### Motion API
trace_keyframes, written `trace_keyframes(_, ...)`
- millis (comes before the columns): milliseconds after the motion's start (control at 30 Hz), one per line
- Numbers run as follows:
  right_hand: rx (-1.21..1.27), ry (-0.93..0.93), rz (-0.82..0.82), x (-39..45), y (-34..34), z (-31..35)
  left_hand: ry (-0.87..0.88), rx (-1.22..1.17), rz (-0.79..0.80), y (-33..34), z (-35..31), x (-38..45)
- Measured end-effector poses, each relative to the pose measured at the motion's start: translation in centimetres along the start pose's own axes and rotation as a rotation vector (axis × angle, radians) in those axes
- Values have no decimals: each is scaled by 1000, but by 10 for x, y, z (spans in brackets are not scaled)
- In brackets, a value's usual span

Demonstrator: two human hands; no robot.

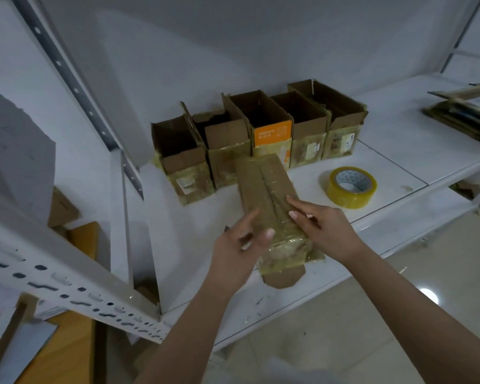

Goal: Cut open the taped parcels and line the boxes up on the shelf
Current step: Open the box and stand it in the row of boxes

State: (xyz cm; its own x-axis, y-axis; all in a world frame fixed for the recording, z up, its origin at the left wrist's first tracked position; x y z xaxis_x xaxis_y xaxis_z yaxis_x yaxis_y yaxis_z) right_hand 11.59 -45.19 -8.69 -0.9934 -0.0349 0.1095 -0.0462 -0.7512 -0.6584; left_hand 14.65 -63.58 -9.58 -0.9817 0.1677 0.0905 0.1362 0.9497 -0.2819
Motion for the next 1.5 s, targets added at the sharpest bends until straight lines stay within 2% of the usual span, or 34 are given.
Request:
trace_keyframes(167,156,27,-4,-16,-10,11,149,-70,30,7,-19,2)
trace_keyframes(367,236,94,144,-27,8,2,134,-125,125,4,-5,5)
trace_keyframes(467,234,77,153,-27,12,0,124,-148,60,7,1,1)
trace_keyframes(600,210,47,175,-27,11,-2,164,7,-43,9,6,4)
trace_keyframes(733,23,-40,18,-32,12,-2,199,54,-98,10,12,4)
trace_keyframes(800,25,-78,14,-33,13,0,214,79,-108,10,12,3)
trace_keyframes(1000,70,-49,143,-28,10,-4,253,94,-31,13,10,0)
trace_keyframes(1133,161,6,136,-29,10,-3,215,-5,186,18,13,-6)
trace_keyframes(1200,190,29,132,-28,5,-2,189,-64,232,13,11,-7)
trace_keyframes(1500,302,0,51,-15,-38,31,425,9,-12,-5,-39,16)
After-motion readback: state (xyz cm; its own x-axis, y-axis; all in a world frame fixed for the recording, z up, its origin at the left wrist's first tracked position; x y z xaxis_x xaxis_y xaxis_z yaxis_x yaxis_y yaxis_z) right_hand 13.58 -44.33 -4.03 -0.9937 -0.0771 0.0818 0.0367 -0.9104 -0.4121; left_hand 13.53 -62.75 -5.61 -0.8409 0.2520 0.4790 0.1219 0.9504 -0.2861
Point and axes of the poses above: each hand's wrist, its own x-axis towards the middle knuckle, its own y-axis out of the palm, z = x × y, the point moved 8 cm from there along x, towards the middle knuckle, and after that the axes turned 6 degrees about y, right-handed, at the moved point
